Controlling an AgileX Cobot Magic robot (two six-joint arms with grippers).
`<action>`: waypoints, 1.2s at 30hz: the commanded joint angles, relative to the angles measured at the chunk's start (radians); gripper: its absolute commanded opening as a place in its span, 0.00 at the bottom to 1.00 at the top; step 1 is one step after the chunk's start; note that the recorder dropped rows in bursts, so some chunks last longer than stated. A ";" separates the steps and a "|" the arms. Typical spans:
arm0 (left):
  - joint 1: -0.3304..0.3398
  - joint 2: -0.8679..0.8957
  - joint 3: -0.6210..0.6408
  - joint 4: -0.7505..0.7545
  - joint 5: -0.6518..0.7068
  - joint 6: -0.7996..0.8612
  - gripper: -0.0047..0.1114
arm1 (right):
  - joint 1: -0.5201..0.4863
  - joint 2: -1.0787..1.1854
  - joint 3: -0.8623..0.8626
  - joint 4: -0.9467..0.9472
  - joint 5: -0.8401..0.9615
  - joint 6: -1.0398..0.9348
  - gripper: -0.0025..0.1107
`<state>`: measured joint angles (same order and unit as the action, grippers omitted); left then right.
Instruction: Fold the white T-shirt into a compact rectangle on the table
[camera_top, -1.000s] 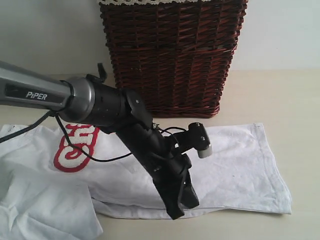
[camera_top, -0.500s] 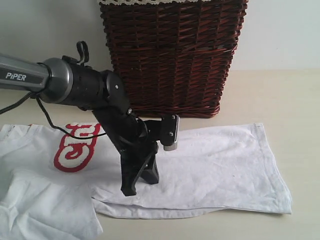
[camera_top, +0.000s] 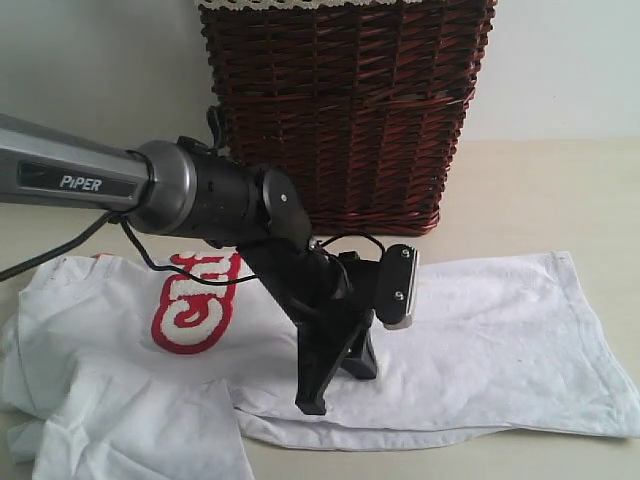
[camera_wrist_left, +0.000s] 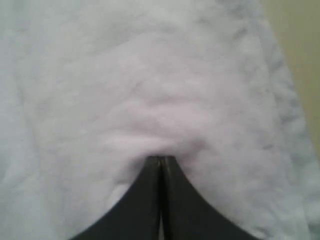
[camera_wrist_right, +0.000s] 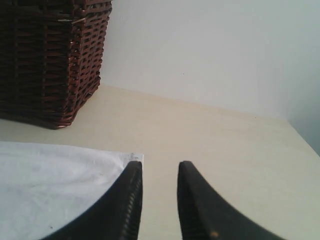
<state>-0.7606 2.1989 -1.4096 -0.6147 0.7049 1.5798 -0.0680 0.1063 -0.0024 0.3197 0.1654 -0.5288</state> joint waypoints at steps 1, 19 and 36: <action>-0.029 0.050 -0.032 -0.093 -0.008 0.014 0.04 | -0.005 0.000 0.002 -0.002 -0.009 0.001 0.24; 0.456 -0.285 -0.016 -0.238 0.516 -0.156 0.04 | -0.005 0.000 0.002 -0.002 -0.009 0.003 0.24; 0.831 -0.610 0.660 -0.044 0.446 0.519 0.04 | -0.005 0.000 0.002 -0.002 -0.009 0.004 0.24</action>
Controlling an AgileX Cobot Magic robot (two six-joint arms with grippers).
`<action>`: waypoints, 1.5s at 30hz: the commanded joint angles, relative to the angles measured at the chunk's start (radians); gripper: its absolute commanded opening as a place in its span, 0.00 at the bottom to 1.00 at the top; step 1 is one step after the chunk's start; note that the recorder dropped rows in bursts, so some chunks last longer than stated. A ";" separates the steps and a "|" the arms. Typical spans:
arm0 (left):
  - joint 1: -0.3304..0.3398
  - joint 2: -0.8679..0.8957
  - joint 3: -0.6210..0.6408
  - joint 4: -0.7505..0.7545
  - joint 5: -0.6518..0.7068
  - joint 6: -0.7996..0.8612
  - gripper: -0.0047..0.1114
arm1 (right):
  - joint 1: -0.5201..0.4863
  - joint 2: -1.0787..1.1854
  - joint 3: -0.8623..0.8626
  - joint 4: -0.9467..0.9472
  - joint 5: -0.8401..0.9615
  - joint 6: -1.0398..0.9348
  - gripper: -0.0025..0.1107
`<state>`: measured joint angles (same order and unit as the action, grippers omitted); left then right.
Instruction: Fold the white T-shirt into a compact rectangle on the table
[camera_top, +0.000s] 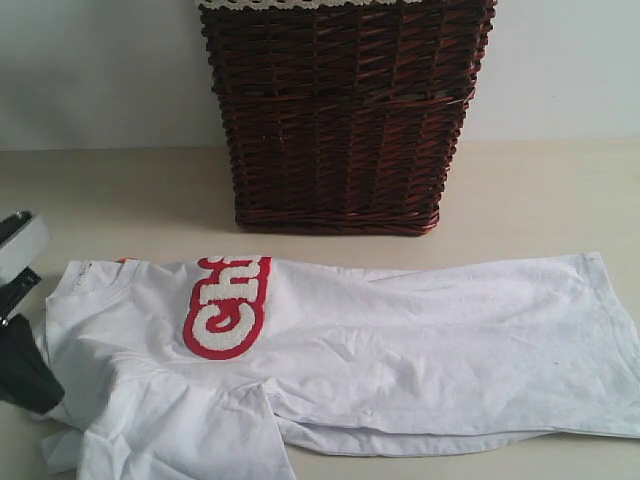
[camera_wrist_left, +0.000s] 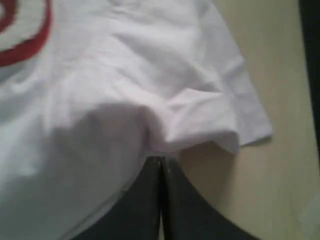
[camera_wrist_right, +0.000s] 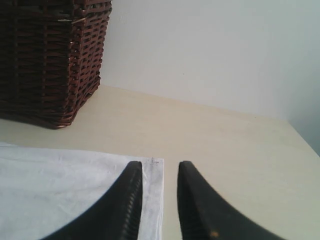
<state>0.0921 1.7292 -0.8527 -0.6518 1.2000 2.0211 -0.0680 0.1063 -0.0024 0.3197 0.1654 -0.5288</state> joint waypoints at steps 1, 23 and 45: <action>-0.029 -0.175 0.121 -0.027 -0.076 0.078 0.04 | -0.005 0.000 0.002 -0.002 -0.009 0.004 0.24; -0.105 -0.703 0.526 -0.113 -0.181 0.077 0.07 | -0.005 0.000 0.002 -0.002 -0.009 0.004 0.24; -0.172 -0.565 0.644 -0.134 -0.506 0.056 0.35 | -0.005 0.000 0.002 -0.002 -0.009 0.004 0.24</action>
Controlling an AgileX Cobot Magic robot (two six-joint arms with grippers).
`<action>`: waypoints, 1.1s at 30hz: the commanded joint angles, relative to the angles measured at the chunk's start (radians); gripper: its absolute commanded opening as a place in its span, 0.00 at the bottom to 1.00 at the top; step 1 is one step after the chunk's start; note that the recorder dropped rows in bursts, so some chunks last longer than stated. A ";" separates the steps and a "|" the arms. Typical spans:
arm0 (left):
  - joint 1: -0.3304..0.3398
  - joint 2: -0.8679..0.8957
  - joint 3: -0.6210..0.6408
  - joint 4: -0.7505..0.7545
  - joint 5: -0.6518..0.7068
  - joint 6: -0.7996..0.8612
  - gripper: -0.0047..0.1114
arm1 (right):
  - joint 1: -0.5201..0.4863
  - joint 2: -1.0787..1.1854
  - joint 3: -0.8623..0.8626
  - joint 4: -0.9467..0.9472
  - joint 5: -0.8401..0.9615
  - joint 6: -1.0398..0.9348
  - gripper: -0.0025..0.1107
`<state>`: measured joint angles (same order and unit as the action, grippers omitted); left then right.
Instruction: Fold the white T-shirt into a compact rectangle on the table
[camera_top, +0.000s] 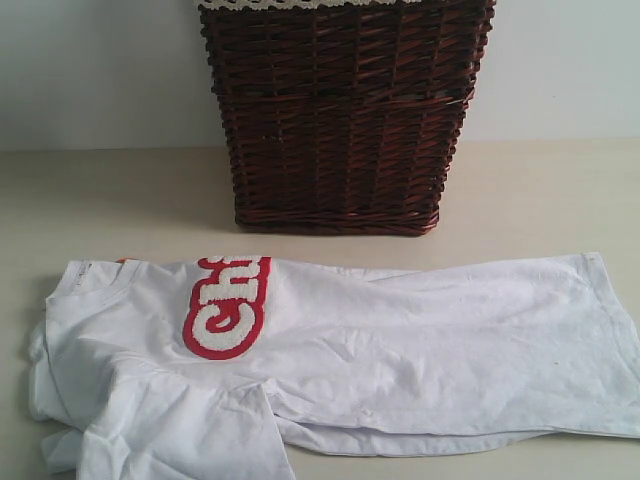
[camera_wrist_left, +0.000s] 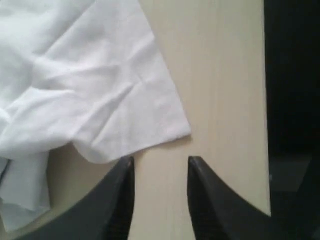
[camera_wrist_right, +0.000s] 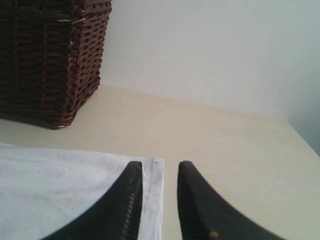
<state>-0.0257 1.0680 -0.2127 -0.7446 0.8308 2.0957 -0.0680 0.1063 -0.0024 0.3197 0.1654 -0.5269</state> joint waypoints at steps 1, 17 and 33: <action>-0.077 0.132 0.004 -0.074 -0.219 -0.063 0.35 | -0.005 0.000 0.002 -0.002 -0.009 0.002 0.24; -0.175 0.289 -0.093 -0.211 -0.174 -0.372 0.35 | -0.005 0.000 0.002 -0.002 -0.009 0.002 0.24; -0.175 0.289 -0.093 -0.164 0.055 -0.461 0.35 | -0.005 0.000 0.002 -0.002 -0.009 0.002 0.24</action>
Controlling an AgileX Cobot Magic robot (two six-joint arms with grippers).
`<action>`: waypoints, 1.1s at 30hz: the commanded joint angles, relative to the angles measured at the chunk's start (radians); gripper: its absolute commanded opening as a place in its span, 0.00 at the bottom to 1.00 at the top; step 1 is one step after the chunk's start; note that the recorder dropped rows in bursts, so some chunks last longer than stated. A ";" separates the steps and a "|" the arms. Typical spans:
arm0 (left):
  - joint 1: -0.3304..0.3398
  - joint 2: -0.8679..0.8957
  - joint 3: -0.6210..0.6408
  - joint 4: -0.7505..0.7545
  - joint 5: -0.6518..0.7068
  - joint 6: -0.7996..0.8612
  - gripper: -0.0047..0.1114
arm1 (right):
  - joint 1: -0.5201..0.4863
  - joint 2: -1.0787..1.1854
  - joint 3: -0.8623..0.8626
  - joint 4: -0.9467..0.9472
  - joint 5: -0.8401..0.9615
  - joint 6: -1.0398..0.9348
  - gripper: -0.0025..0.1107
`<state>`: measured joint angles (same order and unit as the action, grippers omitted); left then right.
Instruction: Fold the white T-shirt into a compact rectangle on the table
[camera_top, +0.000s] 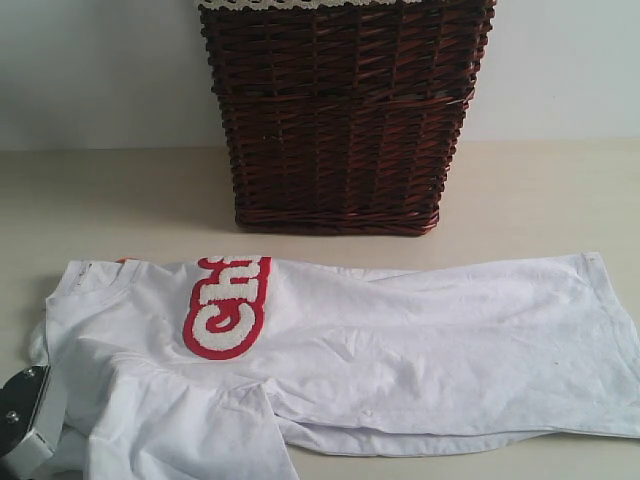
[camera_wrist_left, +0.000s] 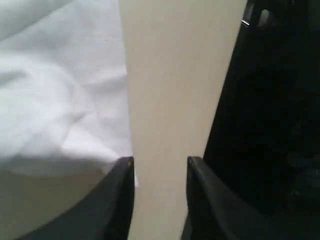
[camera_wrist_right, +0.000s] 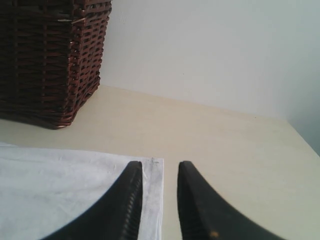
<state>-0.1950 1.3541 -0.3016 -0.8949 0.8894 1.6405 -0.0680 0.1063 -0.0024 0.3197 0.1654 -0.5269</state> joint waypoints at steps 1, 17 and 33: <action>-0.006 0.003 -0.004 -0.025 -0.008 -0.006 0.35 | -0.005 0.000 0.002 -0.002 -0.009 0.002 0.24; -0.004 0.003 -0.004 0.136 -0.257 -0.320 0.35 | -0.005 0.000 0.002 -0.002 -0.009 0.002 0.24; -0.004 0.157 -0.004 -0.159 -0.238 -0.117 0.34 | -0.005 0.000 0.002 -0.002 -0.009 0.002 0.24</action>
<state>-0.1967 1.4908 -0.3016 -1.0044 0.6670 1.4918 -0.0680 0.1063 -0.0024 0.3197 0.1654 -0.5269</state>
